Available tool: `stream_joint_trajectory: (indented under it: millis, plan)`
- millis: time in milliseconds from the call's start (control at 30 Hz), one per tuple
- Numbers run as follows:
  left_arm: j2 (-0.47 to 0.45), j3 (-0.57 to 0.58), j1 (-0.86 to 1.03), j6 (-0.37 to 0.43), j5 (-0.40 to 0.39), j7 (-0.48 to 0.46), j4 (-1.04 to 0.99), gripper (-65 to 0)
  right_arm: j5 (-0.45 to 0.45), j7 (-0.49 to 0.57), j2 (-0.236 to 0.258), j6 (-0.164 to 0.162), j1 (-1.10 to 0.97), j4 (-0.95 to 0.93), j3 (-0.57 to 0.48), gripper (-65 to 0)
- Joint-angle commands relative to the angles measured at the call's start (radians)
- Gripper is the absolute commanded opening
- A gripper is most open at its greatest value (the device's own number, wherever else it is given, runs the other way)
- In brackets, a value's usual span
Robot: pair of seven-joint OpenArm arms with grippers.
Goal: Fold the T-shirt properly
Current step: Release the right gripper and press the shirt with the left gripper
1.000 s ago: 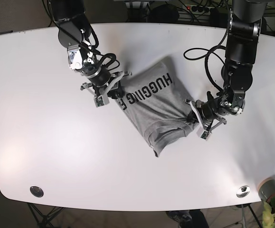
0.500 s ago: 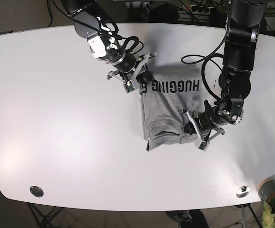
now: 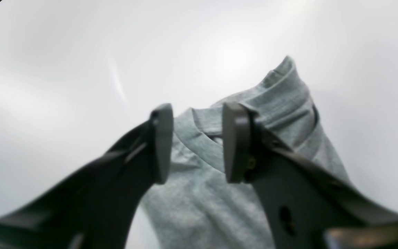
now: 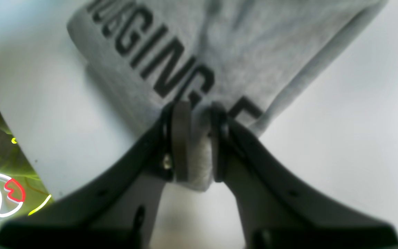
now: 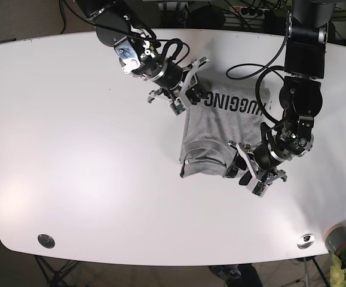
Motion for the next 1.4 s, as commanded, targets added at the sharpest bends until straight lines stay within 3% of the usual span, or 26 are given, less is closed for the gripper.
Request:
stream_joint_trajectory:
  millis: [0,133,200,400,633,733,1100,1367]
  plan:
    - [-0.008,-0.007,-0.006,0.053,-0.011,-0.022,0.069,-39.3,0.003,0.021,0.002,0.004,0.005,0.050,0.058,-55.6]
    - [0.034,-0.007,0.038,0.211,-0.011,-0.024,0.144,-35.0,0.031,-0.020,0.005,0.006,0.005,0.079,0.132,-55.6]
    - [0.053,-0.007,0.060,0.298,-0.009,-0.027,0.177,-30.3,0.098,-0.029,0.010,0.007,0.009,0.082,0.187,-55.6]
    - [0.101,-0.001,0.144,0.416,0.092,-0.163,0.203,-26.0,0.232,-0.032,0.045,0.007,0.021,0.080,0.281,-55.6]
    - [0.218,0.005,0.230,0.419,0.321,-0.278,0.200,-24.2,0.267,-0.032,0.085,0.006,0.038,0.083,0.288,-55.6]
    - [0.248,0.005,0.264,0.419,0.371,-0.323,0.193,-24.2,0.267,-0.032,0.086,0.004,0.038,0.083,0.288,-55.6]
    - [0.262,0.025,0.301,0.416,0.382,-0.472,-0.116,-24.2,0.267,-0.031,0.082,0.004,0.038,0.080,0.288,-55.6]
    - [0.173,0.036,0.301,0.413,0.377,-0.521,-0.238,-24.2,0.267,-0.031,0.082,0.004,0.040,0.083,0.288,-55.6]
